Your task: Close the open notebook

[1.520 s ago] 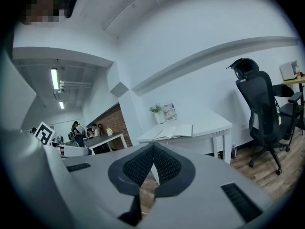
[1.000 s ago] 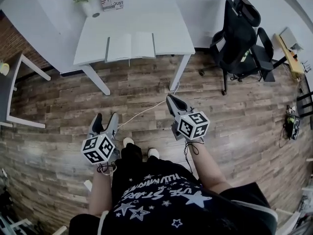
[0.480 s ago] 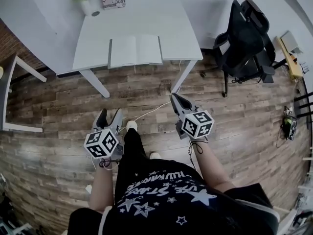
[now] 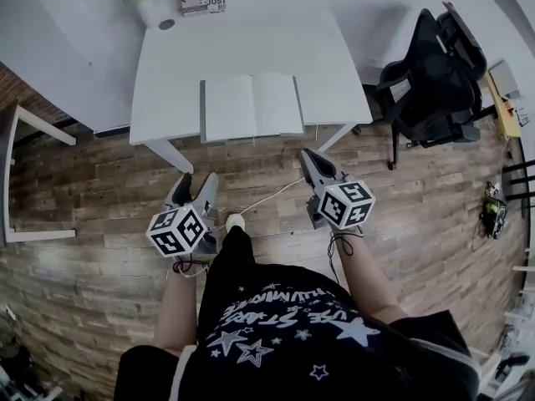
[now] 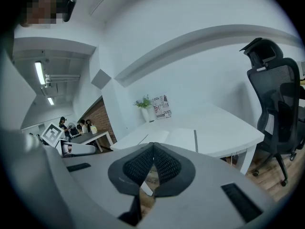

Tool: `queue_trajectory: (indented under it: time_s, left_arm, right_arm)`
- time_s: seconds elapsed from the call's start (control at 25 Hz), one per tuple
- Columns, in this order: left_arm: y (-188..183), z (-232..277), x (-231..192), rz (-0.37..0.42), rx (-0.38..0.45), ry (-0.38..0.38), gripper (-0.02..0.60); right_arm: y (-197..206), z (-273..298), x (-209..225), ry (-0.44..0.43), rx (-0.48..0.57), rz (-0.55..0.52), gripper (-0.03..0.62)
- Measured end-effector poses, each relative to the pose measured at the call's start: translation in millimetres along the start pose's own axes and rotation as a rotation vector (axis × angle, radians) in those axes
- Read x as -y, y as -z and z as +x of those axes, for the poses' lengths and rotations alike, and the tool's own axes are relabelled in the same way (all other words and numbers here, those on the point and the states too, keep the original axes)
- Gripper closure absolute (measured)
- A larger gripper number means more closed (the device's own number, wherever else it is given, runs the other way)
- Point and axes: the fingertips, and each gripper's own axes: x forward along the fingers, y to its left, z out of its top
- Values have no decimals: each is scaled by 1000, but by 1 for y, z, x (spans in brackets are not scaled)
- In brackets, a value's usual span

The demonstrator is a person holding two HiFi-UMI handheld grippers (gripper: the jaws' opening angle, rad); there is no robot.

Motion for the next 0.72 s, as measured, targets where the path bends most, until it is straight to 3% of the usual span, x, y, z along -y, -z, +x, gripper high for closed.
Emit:
queue_trajectory:
  time_s: [0.52, 0.72]
  left_arm:
    - [-8, 88, -60, -260, -137, 5, 258]
    - [-1, 115, -63, -296, -203, 43, 258]
  right_arm:
    - [-14, 69, 20, 92, -34, 25, 589]
    - [-16, 81, 27, 133, -46, 33, 589]
